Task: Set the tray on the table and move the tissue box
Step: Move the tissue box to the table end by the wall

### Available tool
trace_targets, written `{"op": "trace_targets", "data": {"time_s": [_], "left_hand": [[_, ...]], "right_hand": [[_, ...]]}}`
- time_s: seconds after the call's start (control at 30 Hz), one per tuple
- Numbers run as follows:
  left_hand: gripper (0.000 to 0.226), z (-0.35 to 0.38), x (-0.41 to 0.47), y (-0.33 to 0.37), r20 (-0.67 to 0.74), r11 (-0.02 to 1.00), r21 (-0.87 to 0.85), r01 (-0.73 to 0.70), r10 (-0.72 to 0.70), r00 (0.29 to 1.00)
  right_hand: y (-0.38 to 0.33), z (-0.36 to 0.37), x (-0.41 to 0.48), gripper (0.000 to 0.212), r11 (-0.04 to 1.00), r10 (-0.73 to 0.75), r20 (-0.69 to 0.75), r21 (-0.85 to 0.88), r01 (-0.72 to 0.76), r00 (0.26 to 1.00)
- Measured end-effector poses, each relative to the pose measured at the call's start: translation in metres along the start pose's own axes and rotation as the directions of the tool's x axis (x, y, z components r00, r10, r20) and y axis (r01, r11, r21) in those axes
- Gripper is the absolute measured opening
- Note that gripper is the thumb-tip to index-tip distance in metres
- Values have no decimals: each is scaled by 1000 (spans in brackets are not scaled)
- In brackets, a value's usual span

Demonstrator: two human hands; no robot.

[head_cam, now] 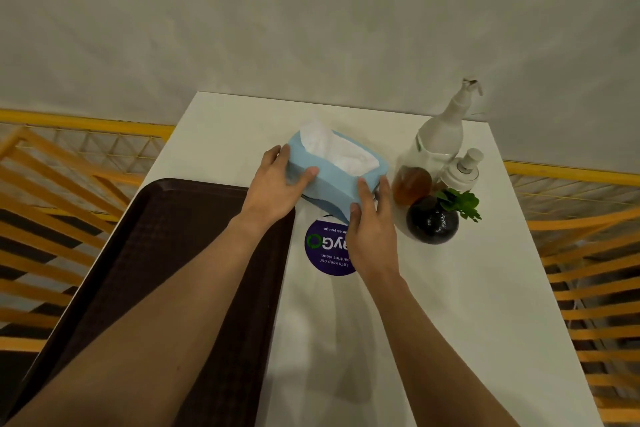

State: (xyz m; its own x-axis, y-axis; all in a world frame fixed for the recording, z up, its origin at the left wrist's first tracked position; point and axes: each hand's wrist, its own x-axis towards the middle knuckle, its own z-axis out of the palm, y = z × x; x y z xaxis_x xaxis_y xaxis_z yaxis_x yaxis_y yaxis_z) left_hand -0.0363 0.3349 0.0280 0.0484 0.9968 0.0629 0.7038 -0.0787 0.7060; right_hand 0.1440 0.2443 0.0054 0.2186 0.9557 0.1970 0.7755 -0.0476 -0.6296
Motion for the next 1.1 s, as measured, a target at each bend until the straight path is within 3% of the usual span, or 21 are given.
{"op": "trace_targets", "data": {"time_s": [0.17,0.57,0.9,1.1], "left_hand": [[92,-7,4,-4,18,999,37,7,-7,1000],[64,-46,24,-39,-146,994,81,77,-65,987],[59,-132,43,-120,-159,998,40,51,-44,986],[63,-145,50,-134,-101,999,14,47,-45,994]], "right_hand": [[5,5,26,51,1000,10,54,6,-10,998],[-26,24,83,58,987,-68,262,-124,104,963],[-106,94,99,59,982,-155,293,-60,180,943],[-113,107,100,69,993,-117,255,34,112,960]]}}
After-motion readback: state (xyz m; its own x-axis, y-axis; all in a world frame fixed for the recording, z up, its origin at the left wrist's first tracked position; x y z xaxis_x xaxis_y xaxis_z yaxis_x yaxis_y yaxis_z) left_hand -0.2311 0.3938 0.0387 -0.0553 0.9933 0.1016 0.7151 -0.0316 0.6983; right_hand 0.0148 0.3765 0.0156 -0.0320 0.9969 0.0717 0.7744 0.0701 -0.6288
